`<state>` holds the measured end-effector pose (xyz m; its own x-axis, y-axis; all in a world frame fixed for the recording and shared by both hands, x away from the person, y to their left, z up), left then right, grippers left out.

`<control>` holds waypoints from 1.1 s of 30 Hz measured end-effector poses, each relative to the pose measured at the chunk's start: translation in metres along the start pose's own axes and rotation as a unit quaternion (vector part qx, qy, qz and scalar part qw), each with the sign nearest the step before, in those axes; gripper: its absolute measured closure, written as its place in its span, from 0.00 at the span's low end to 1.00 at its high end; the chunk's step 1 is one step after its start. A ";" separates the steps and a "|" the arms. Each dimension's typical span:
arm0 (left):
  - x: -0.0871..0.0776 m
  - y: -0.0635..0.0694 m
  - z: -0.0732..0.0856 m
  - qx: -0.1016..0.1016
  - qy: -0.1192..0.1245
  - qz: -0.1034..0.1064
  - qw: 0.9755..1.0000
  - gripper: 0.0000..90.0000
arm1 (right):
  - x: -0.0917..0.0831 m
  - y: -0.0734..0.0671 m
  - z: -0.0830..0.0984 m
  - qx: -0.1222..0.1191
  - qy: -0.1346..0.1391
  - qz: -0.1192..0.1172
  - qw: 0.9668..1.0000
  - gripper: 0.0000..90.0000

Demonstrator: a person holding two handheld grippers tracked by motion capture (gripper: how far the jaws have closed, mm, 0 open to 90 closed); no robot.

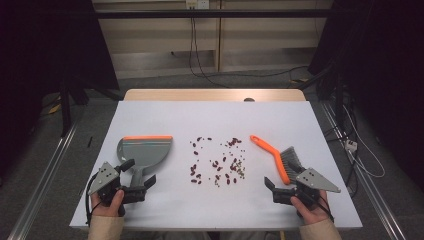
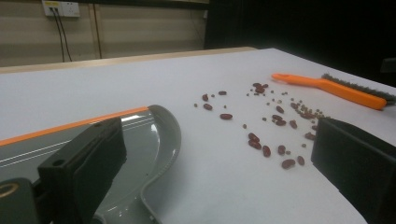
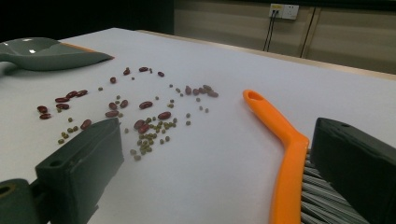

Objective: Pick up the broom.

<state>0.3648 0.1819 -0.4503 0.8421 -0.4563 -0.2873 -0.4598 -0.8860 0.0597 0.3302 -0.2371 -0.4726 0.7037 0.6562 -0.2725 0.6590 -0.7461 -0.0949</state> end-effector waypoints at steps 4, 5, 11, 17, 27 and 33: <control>0.000 0.000 0.000 0.003 -0.002 0.002 1.000 0.03 | 0.000 0.000 -0.001 0.002 0.001 -0.002 1.000 0.02; 0.000 0.000 0.000 0.003 -0.002 0.002 1.000 0.03 | 0.000 0.000 -0.001 0.000 0.001 -0.002 1.000 0.02; 0.000 0.000 0.000 0.001 -0.001 0.002 1.000 0.03 | 0.002 0.000 -0.003 -0.004 -0.001 -0.002 1.000 0.03; 0.000 0.000 -0.001 0.000 0.001 0.002 1.000 0.03 | 0.004 0.002 -0.010 -0.012 -0.010 0.005 1.000 0.04; 0.000 -0.002 -0.003 -0.004 0.005 0.005 1.000 0.03 | 0.013 0.024 -0.018 0.035 -0.049 0.024 0.998 0.05; -0.001 -0.003 -0.005 -0.003 0.009 0.005 1.000 0.03 | 0.026 0.044 -0.023 0.061 -0.079 0.031 0.995 0.05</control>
<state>0.3665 0.1842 -0.4456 0.8426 -0.4657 -0.2704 -0.4656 -0.8823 0.0687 0.3834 -0.2502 -0.4619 0.6851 0.5894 -0.4282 0.5716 -0.7993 -0.1857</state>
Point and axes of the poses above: each handheld gripper's, and its own axes: x roughly forward along the jaws, z roughly out of its underside, y roughly to its right, the point moved 8 cm from there along x, roughly forward along the jaws, and after that the axes turned 15 degrees about -z, right-handed, at the moved point
